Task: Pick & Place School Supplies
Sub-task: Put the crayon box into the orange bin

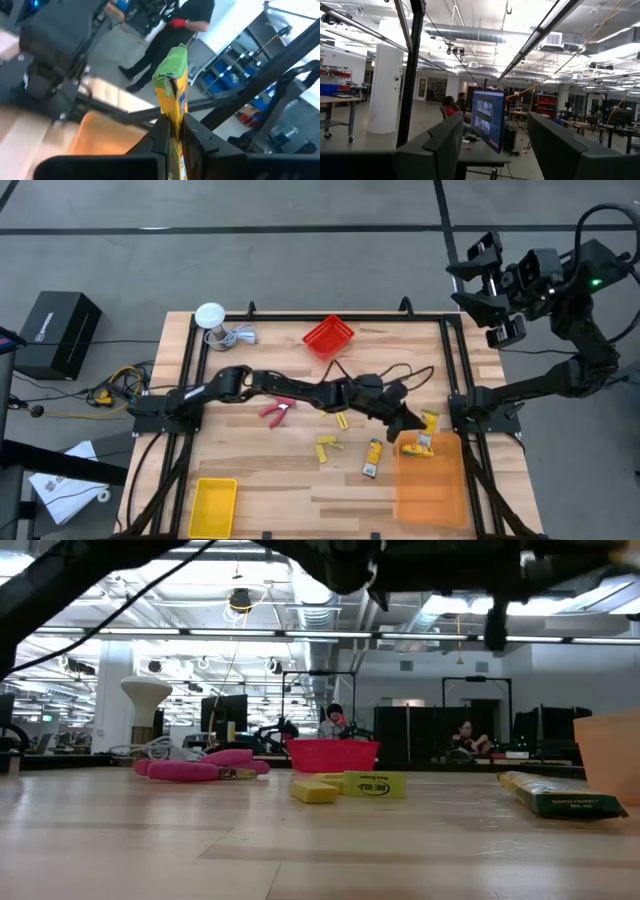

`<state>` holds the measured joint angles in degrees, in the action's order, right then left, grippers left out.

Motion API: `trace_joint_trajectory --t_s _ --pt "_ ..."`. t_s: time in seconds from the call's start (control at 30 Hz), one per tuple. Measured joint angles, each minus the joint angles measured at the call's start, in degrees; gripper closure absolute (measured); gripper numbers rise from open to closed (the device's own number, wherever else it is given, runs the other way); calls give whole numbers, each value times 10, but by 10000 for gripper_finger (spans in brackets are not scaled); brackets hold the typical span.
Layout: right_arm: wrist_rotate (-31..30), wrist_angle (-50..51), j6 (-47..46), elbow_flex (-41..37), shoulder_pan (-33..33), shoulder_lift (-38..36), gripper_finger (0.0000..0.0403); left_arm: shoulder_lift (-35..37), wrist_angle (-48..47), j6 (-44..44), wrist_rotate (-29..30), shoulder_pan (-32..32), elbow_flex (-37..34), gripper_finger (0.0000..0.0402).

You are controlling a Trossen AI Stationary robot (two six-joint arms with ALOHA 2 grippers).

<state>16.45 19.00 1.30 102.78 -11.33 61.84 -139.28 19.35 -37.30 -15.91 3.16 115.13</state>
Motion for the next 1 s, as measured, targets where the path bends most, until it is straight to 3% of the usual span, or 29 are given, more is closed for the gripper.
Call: trace_joint_trajectory --t_s 0.4,0.77,1.0 --pt "0 14 -12 0 0 0 191 -49 -3 -13 -24 15 10 385" --pt "0 14 -13 0 0 0 191 -48 1 22 -26 31 10 267" --pt "0 14 -13 0 0 0 191 -45 -10 13 -55 27 10 238"
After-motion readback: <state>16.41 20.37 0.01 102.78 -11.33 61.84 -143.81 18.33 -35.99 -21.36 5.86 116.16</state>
